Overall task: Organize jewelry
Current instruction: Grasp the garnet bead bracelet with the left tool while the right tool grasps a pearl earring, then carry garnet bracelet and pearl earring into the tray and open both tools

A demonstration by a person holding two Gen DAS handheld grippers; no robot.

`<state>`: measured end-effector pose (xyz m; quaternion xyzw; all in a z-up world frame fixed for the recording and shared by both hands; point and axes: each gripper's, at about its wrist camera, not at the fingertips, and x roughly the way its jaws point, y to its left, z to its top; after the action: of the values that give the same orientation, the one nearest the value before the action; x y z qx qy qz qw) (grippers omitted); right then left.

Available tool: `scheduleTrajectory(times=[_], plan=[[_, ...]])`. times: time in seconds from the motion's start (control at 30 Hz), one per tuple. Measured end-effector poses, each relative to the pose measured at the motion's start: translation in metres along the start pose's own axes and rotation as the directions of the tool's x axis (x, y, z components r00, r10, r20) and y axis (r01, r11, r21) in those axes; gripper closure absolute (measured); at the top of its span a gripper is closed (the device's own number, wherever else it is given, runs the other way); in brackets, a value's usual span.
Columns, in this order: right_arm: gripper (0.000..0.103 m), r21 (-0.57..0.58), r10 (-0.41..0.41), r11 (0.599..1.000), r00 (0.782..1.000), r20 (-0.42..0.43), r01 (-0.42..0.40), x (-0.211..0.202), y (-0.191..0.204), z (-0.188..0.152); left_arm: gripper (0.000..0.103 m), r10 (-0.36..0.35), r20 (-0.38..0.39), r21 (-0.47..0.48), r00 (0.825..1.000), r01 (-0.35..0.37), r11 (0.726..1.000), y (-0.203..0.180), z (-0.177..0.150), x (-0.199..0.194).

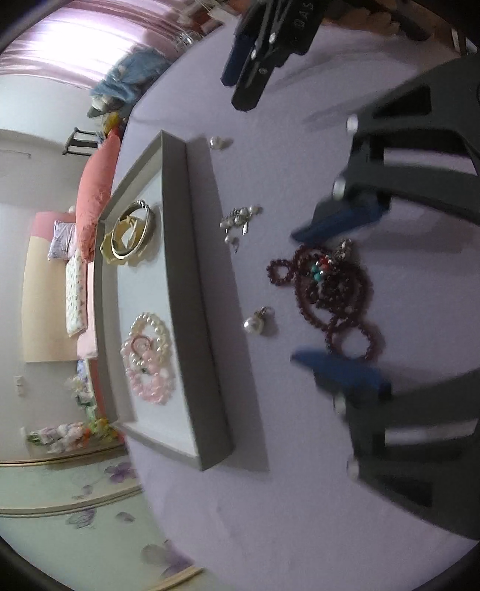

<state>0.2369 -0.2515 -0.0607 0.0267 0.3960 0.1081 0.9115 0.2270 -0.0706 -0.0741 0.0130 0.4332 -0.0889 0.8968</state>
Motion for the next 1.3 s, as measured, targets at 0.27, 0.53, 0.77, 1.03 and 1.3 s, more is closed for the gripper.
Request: scheduleTrajectory(times=[0.27,0.53,0.77,1.03,1.3], plan=[[0.054,-0.034,-0.03,0.999,0.998,-0.057,0.028,0.027,0.01,0.013,0.095,-0.116,0.041,-0.057,0.992,0.118,0.991,0.02,0.0,-0.021],[0.067,-0.032,-0.057,0.998,0.995,-0.08,0.055,0.043,0.008,0.023,0.095,-0.124,0.162,-0.113,0.979,0.143,0.983,0.052,0.007,-0.061],[0.089,-0.067,-0.092,0.994,0.993,-0.067,0.088,0.047,0.012,0.026,0.095,-0.124,0.234,-0.146,0.964,0.161,0.976,0.065,0.014,-0.081],[0.089,-0.039,-0.043,0.998,0.999,-0.009,0.042,0.023,0.015,0.021,0.095,-0.124,0.299,-0.142,0.946,0.172,0.975,0.068,0.016,-0.103],[0.089,-0.091,-0.011,0.996,0.998,0.064,0.017,-0.008,0.037,0.018,0.095,-0.119,0.308,-0.141,0.944,0.169,0.975,0.066,0.015,-0.109]])
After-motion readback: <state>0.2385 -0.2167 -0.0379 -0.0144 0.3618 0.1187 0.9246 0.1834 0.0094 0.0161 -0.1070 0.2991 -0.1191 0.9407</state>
